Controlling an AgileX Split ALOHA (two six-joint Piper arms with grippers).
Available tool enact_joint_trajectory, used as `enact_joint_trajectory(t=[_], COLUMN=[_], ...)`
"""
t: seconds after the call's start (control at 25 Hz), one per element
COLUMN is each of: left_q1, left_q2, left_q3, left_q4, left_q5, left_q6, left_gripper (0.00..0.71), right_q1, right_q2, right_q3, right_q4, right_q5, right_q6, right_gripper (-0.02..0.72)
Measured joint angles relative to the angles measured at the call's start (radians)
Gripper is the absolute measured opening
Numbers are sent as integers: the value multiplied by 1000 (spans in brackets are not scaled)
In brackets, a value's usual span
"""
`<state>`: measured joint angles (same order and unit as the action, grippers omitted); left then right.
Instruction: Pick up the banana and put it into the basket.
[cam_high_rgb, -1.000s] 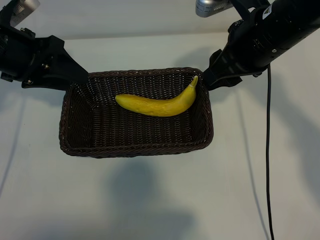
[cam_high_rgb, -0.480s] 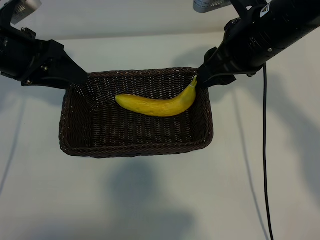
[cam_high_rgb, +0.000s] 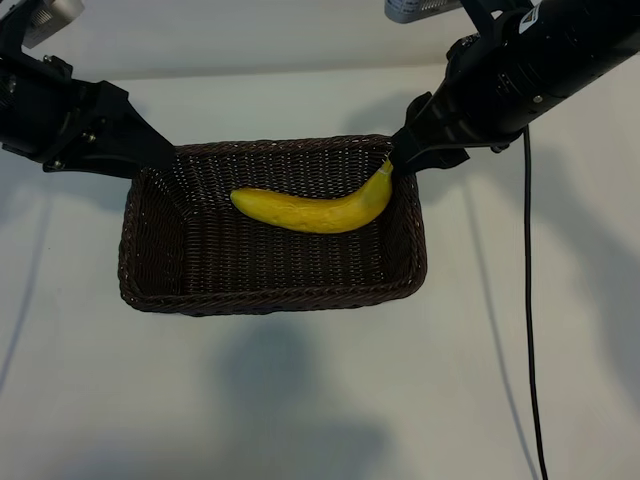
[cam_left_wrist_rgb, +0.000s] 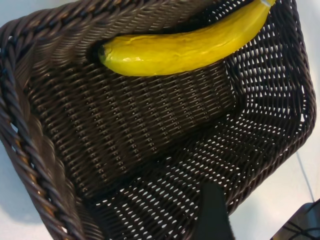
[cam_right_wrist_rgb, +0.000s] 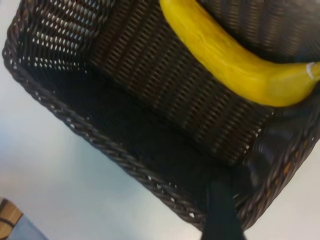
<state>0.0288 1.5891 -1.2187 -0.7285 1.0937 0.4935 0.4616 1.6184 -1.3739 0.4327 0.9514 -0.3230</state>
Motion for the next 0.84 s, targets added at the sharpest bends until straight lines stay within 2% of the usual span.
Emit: enact_joint_trajectory(t=[0.84], left_q1=[0], left_q2=[0], left_q3=[0], left_q4=[0], left_q5=[0], left_q6=[0], left_gripper=[547], right_q1=[0], right_q2=[0], right_q3=[0], right_q4=[15], right_q5=[-8], right_q6=[-2], right_gripper=[480])
